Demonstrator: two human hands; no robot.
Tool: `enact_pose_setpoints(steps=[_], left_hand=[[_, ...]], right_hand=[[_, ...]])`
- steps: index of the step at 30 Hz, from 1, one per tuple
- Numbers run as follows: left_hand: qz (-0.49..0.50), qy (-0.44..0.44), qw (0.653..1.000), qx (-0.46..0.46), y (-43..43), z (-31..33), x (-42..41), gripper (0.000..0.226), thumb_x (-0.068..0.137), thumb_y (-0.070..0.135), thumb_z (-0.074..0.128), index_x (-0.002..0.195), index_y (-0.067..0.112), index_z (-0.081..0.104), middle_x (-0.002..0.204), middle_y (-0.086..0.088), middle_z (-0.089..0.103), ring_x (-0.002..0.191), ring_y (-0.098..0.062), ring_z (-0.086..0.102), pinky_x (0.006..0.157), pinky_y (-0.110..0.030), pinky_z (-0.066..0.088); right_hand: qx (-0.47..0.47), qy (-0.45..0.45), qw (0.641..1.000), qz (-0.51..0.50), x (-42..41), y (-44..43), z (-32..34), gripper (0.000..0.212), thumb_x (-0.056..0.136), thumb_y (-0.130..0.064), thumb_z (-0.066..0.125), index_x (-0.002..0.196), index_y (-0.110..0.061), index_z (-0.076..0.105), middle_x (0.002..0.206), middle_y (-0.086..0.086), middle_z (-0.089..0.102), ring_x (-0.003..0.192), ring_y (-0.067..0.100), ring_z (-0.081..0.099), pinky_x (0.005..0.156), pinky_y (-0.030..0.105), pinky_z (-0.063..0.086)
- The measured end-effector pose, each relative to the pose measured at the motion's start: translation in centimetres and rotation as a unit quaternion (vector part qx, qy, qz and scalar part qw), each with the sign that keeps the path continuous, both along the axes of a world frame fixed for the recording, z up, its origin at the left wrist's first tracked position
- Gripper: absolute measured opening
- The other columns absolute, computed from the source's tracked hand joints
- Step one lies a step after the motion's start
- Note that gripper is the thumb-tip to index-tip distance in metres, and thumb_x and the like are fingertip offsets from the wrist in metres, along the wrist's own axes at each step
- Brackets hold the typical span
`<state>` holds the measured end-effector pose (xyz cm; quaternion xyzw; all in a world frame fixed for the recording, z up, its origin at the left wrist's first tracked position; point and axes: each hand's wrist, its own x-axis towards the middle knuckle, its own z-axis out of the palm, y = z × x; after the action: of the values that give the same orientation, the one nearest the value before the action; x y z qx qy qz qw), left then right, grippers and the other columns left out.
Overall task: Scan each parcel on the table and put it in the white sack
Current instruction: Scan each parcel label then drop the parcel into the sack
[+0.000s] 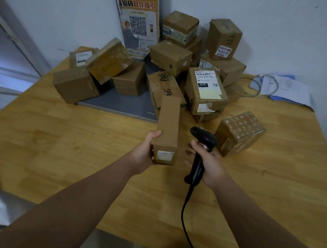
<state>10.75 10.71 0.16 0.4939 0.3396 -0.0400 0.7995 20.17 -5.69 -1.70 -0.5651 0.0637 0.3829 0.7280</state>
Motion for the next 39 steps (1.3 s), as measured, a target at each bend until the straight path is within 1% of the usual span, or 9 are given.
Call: enact_pose_setpoints(steps=[3,9,11,14,19,25,32,35,39], left_hand=[[0.010,-0.035,0.997,-0.070,0.2,0.0,-0.8,0.054,0.096,0.047,0.028,0.127,0.016,0.059,0.119,-0.012,0.067,0.108,-0.027,0.060,0.092,-0.044,0.049],[0.032,-0.058,0.997,0.034,1.2,1.0,-0.6,0.038,0.100,0.011,0.037,0.133,0.013,0.055,0.123,-0.012,0.065,0.107,-0.023,0.063,0.080,-0.032,0.055],[0.048,-0.040,0.995,0.080,0.6,1.8,-0.1,0.035,0.100,0.029,0.045,0.129,0.015,0.059,0.120,-0.009,0.067,0.107,-0.022,0.065,0.080,-0.034,0.056],[-0.029,-0.010,0.984,0.173,-0.5,3.0,0.2,0.081,0.074,0.073,0.057,0.136,0.023,0.047,0.124,0.003,0.064,0.109,-0.015,0.063,0.090,-0.034,0.052],[-0.039,0.005,0.965,0.260,-0.5,2.3,0.1,0.072,0.083,0.037,0.072,0.138,0.016,0.030,0.120,0.005,0.058,0.106,-0.013,0.060,0.089,-0.027,0.050],[-0.034,-0.043,0.987,0.148,0.1,0.4,-2.0,0.085,0.076,0.063,0.065,0.143,0.020,0.035,0.132,0.006,0.060,0.120,-0.015,0.058,0.109,-0.040,0.040],[-0.062,-0.010,0.979,0.196,0.7,1.7,-2.0,0.032,0.093,0.024,0.061,0.124,0.014,0.060,0.114,0.000,0.070,0.103,-0.016,0.065,0.095,-0.034,0.050],[-0.059,0.010,0.972,0.228,1.5,1.8,-2.2,0.033,0.088,0.022,0.068,0.119,0.012,0.062,0.111,-0.001,0.071,0.104,-0.018,0.066,0.095,-0.036,0.051],[-0.001,0.043,0.967,0.252,2.2,0.8,-2.6,0.042,0.085,0.020,0.073,0.123,0.007,0.059,0.118,-0.004,0.066,0.112,-0.022,0.061,0.093,-0.034,0.049]], right_hand=[[0.041,0.005,0.999,0.034,-0.5,0.0,0.6,0.041,0.076,-0.019,0.076,0.114,-0.009,0.065,0.111,0.013,0.071,0.103,0.031,0.069,0.086,0.047,0.057],[-0.022,-0.103,0.994,-0.023,-0.2,0.0,0.4,0.045,0.078,-0.001,0.076,0.120,-0.005,0.061,0.107,0.011,0.073,0.099,0.025,0.071,0.089,0.043,0.056],[-0.033,-0.139,0.989,-0.030,-0.5,0.4,0.4,0.048,0.079,-0.001,0.076,0.122,-0.008,0.058,0.110,0.007,0.072,0.101,0.021,0.070,0.081,0.031,0.058],[-0.051,-0.196,0.978,-0.051,-1.1,1.1,0.7,0.048,0.080,0.000,0.075,0.123,-0.008,0.054,0.111,0.004,0.069,0.101,0.015,0.068,0.070,0.017,0.056],[-0.056,-0.242,0.967,-0.053,-1.4,0.8,1.3,0.055,0.078,-0.003,0.078,0.126,-0.010,0.052,0.115,0.003,0.067,0.105,0.014,0.066,0.081,0.021,0.057],[0.019,-0.164,0.986,-0.008,-1.1,-0.2,1.2,0.066,0.072,-0.024,0.083,0.130,-0.012,0.055,0.118,0.005,0.070,0.109,0.018,0.067,0.090,0.035,0.055],[-0.024,-0.153,0.987,0.036,-0.4,-1.3,2.1,0.053,0.081,-0.018,0.077,0.128,-0.013,0.054,0.109,0.005,0.073,0.099,0.019,0.071,0.086,0.042,0.058],[-0.115,-0.160,0.980,-0.002,0.0,-0.6,3.3,0.036,0.083,-0.014,0.074,0.115,-0.015,0.058,0.097,0.004,0.069,0.094,0.022,0.066,0.091,0.044,0.054],[-0.177,-0.265,0.947,0.033,-1.0,0.2,5.7,0.009,0.086,-0.011,0.066,0.094,-0.008,0.064,0.064,0.003,0.063,0.060,0.018,0.063,0.068,0.038,0.056]])
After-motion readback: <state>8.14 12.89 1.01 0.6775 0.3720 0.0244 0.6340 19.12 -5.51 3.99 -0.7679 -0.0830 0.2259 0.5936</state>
